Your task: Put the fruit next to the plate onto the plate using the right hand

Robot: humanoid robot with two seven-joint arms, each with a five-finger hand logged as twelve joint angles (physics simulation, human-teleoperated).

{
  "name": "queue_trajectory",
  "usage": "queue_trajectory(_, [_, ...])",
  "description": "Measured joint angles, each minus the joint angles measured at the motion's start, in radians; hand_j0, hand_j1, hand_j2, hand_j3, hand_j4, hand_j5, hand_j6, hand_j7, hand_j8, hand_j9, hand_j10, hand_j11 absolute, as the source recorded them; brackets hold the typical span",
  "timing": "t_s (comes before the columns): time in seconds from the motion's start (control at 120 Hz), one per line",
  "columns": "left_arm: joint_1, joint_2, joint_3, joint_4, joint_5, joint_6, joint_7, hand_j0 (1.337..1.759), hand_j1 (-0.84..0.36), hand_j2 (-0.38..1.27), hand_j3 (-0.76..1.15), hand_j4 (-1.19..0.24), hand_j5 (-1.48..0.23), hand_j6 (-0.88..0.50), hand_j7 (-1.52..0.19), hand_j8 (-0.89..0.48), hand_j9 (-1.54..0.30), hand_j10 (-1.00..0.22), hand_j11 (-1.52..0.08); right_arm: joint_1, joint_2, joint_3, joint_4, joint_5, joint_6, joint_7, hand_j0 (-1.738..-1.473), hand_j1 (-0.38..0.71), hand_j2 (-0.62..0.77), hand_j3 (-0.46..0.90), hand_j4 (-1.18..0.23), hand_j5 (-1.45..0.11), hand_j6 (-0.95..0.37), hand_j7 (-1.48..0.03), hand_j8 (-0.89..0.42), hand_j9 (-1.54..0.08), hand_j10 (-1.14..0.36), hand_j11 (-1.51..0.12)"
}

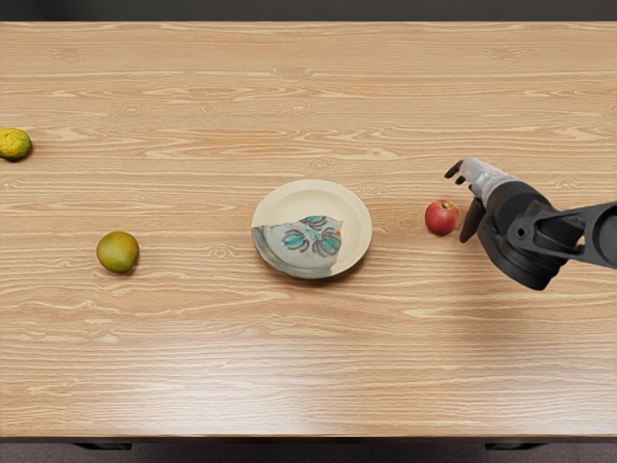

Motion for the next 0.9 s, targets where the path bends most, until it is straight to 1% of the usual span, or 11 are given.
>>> queue_trajectory(0.25, [0.000, 0.000, 0.000, 0.000, 0.000, 0.000, 0.000, 1.658, 0.35, 0.00, 0.00, 0.00, 0.00, 0.00, 0.00, 0.00, 0.00, 0.00, 0.00, 0.009, 0.049, -0.008, -0.001, 0.004, -0.019, 0.000, -1.658, -0.02, -0.05, 0.00, -0.27, -0.35, -0.27, -0.35, -0.27, -0.35, -0.27, -0.35])
queue_trajectory(0.5, [0.000, 0.000, 0.000, 0.000, 0.000, 0.000, 0.000, 1.658, 0.35, 0.00, 0.00, 0.00, 0.00, 0.00, 0.00, 0.00, 0.00, 0.00, 0.00, 0.008, 0.075, -0.025, -0.006, 0.006, -0.035, 0.000, -1.658, -0.02, -0.05, 0.00, -0.27, -0.35, -0.27, -0.35, -0.27, -0.35, -0.27, -0.35])
queue_trajectory(0.9, [0.000, 0.000, 0.000, 0.000, 0.000, 0.000, 0.000, 1.658, 0.35, 0.00, 0.00, 0.00, 0.00, 0.00, 0.00, 0.00, 0.00, 0.00, 0.00, 0.001, 0.081, -0.050, -0.017, 0.008, -0.038, 0.000, -1.658, -0.02, -0.05, 0.00, -0.27, -0.36, -0.27, -0.35, -0.27, -0.35, -0.27, -0.35])
